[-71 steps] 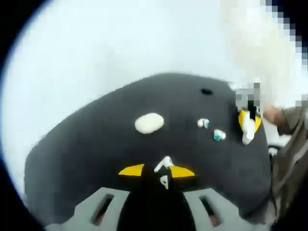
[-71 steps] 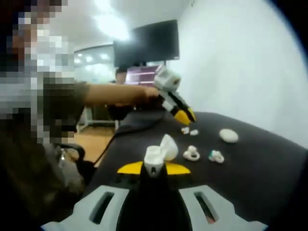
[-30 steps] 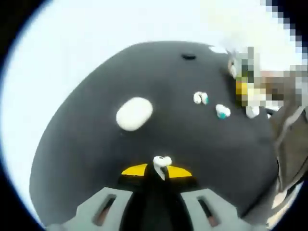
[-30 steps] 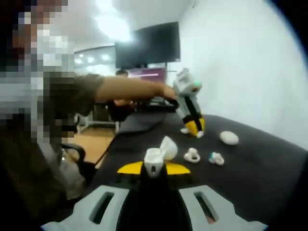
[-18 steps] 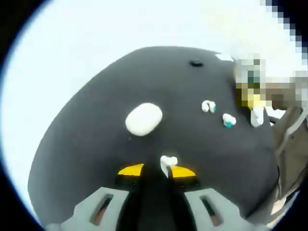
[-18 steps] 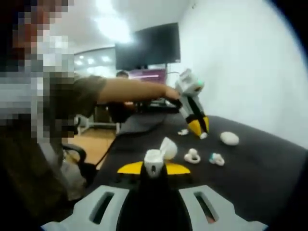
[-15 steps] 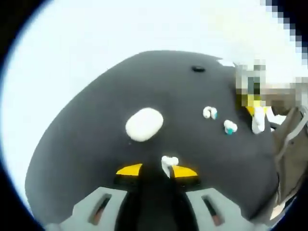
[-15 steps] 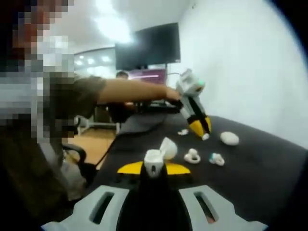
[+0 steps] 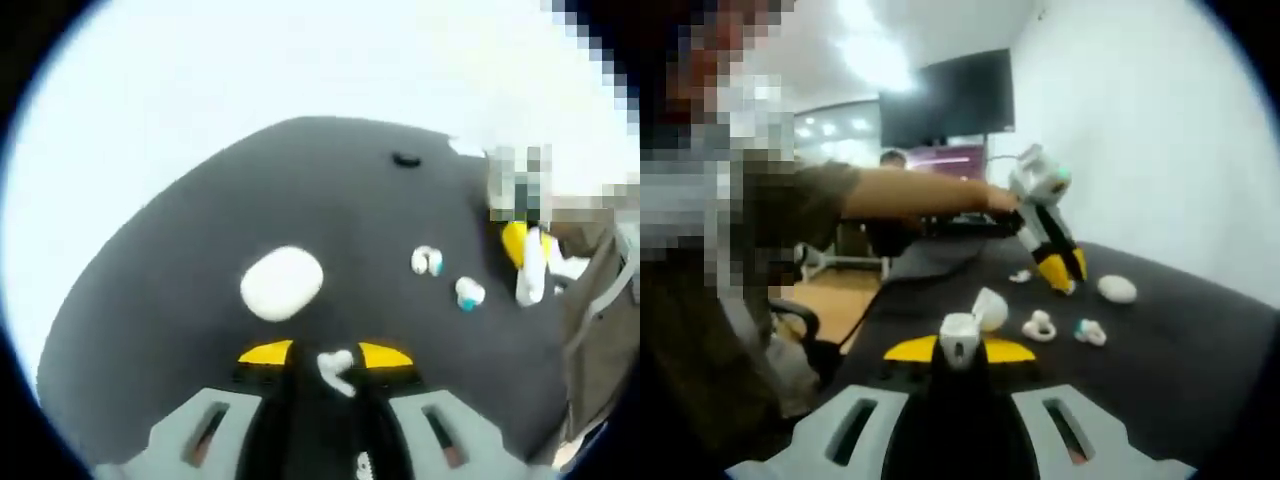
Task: Pick up three earphones and place each one into its charging case using tactile feedback, ensure that each earphone is properly inserted and securely positioned inside the case.
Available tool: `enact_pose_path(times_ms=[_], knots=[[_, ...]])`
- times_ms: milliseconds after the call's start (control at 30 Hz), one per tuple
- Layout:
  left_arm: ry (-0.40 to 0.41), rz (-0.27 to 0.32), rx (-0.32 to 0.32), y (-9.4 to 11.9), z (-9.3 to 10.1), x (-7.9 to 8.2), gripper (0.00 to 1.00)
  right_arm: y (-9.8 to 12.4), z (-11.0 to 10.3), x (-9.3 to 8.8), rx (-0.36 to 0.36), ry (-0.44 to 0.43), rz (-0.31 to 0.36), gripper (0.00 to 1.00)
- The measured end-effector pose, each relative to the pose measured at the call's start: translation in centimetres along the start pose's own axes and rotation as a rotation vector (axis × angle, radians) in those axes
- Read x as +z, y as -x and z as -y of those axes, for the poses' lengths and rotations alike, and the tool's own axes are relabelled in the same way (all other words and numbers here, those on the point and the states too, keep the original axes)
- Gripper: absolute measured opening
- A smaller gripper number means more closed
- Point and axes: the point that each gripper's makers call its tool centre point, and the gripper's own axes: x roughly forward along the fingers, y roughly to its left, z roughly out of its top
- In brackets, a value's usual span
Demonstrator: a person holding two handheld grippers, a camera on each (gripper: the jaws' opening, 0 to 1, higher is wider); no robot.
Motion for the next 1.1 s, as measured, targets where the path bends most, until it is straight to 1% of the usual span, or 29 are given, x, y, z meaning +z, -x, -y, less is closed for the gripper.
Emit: enact_pose_path(times_ms=[33, 100, 133, 200, 267, 300, 333, 367, 433, 500, 567, 600, 633, 700, 733, 833, 900, 967, 1033, 1100], knots=[[0.026, 0.029, -0.001, 0.4, -0.3, 0.4, 0.14, 0.0, 0.0, 0.0, 0.0, 0.001, 0.0, 0.17], [0.093, 0.075, -0.003, 1.1, -1.1, 1.0, 0.15, 0.0, 0.0, 0.0, 0.0, 0.001, 0.0, 0.17], [0.092, 0.069, -0.009, 1.3, -1.2, 0.8, 0.16, 0.0, 0.0, 0.0, 0.0, 0.001, 0.0, 0.17], [0.086, 0.06, -0.028, 1.4, -0.7, 0.4, 0.18, 0.0, 0.0, 0.0, 0.001, 0.001, 0.001, 0.17], [0.044, 0.026, -0.046, 1.3, -0.1, -0.3, 0.18, 0.0, 0.0, 0.0, 0.001, 0.001, 0.001, 0.17], [0.04, 0.026, -0.058, 1.1, 0.2, -0.5, 0.18, -0.1, 0.0, 0.0, 0.001, 0.003, 0.0, 0.17], [0.042, 0.023, -0.081, 0.9, 0.6, -0.7, 0.19, -0.1, 0.0, 0.0, 0.001, 0.004, 0.0, 0.17], [0.062, 0.025, -0.107, 0.7, 0.9, -0.8, 0.19, -0.1, 0.0, 0.0, 0.001, 0.004, 0.0, 0.17], [0.07, 0.016, -0.116, 0.4, 0.9, -1.1, 0.19, -0.2, 0.0, 0.0, 0.001, 0.003, 0.0, 0.17], [0.058, -0.002, -0.111, -0.2, 0.6, -1.6, 0.17, -0.2, 0.0, 0.0, 0.001, 0.004, 0.0, 0.17], [0.064, -0.017, -0.121, -0.6, 0.8, -2.0, 0.15, -0.2, 0.0, 0.1, 0.003, 0.0, 0.004, 0.17], [0.064, -0.023, -0.117, -0.8, 0.8, -2.2, 0.14, -0.2, 0.0, 0.1, 0.004, -0.003, 0.008, 0.17], [0.063, -0.026, -0.097, -1.0, 0.4, -2.3, 0.14, -0.1, 0.0, 0.2, 0.005, -0.006, 0.01, 0.17], [0.067, -0.005, -0.092, -1.1, 0.2, -2.1, 0.13, -0.2, 0.0, 0.2, 0.006, -0.005, 0.012, 0.17], [0.075, 0.006, -0.076, -1.2, -0.1, -2.0, 0.13, -0.2, -0.1, 0.2, 0.006, -0.004, 0.012, 0.17], [0.102, 0.013, -0.057, -1.2, -0.1, -2.0, 0.12, -0.2, -0.1, 0.2, 0.006, -0.004, 0.013, 0.17], [0.11, 0.017, -0.061, -0.9, 0.0, -2.0, 0.12, -0.2, -0.2, 0.2, 0.006, -0.004, 0.013, 0.17], [0.114, 0.021, -0.053, -0.4, -0.1, -1.9, 0.16, -0.2, -0.2, 0.2, 0.006, -0.003, 0.013, 0.17], [0.14, 0.034, -0.042, 0.2, -0.5, -1.7, 0.16, -0.2, -0.2, 0.2, 0.005, -0.003, 0.012, 0.17], [0.195, 0.06, -0.025, 0.8, -0.9, -1.5, 0.14, -0.2, -0.2, 0.2, 0.006, -0.002, 0.012, 0.17]])
